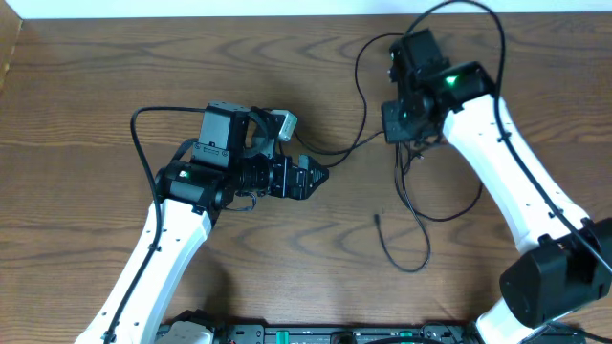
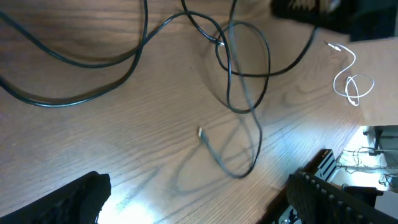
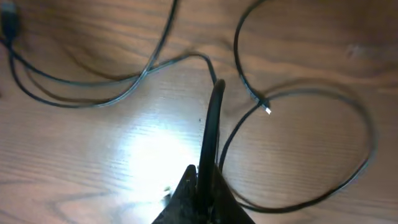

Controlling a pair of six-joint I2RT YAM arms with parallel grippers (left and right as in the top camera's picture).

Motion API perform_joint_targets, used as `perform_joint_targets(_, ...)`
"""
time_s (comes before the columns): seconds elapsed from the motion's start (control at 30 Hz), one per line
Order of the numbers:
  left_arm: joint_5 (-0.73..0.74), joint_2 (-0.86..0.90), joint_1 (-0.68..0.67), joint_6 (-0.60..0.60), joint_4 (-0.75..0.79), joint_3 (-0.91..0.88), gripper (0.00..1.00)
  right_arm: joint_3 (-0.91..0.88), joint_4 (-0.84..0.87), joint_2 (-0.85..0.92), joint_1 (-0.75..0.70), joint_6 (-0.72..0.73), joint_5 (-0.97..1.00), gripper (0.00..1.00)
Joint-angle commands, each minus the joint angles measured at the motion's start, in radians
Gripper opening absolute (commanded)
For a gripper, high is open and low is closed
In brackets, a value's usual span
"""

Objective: Untangle cables

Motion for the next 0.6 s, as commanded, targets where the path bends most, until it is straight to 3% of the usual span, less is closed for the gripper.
perform_joint_targets(0.0, -0.013, 0.002, -0.001, 0.021, -0.003, -0.001, 0.96, -0.070, 0.042, -0.004, 0.003, 0.032, -0.007, 0.01)
perform_joint_targets(0.2, -0.013, 0.002, -0.001, 0.021, -0.003, -0.001, 0.96, -0.167, 0.121, -0.004, 0.003, 0.040, -0.010, 0.02)
perform_joint_targets(0.43, -0.013, 0.002, -0.001, 0.021, -0.003, -0.001, 0.96, -0.237, 0.194, -0.004, 0.003, 0.043, -0.013, 0.15)
perform_joint_targets(0.47, -0.013, 0.002, -0.001, 0.021, -0.003, -0.001, 0.96, -0.246, 0.204, -0.004, 0.003, 0.043, -0.014, 0.18)
perform_joint_targets(0.57, -0.013, 0.002, -0.001, 0.021, -0.003, -0.001, 0.96, -0.275, 0.238, -0.004, 0.003, 0.045, -0.014, 0.43)
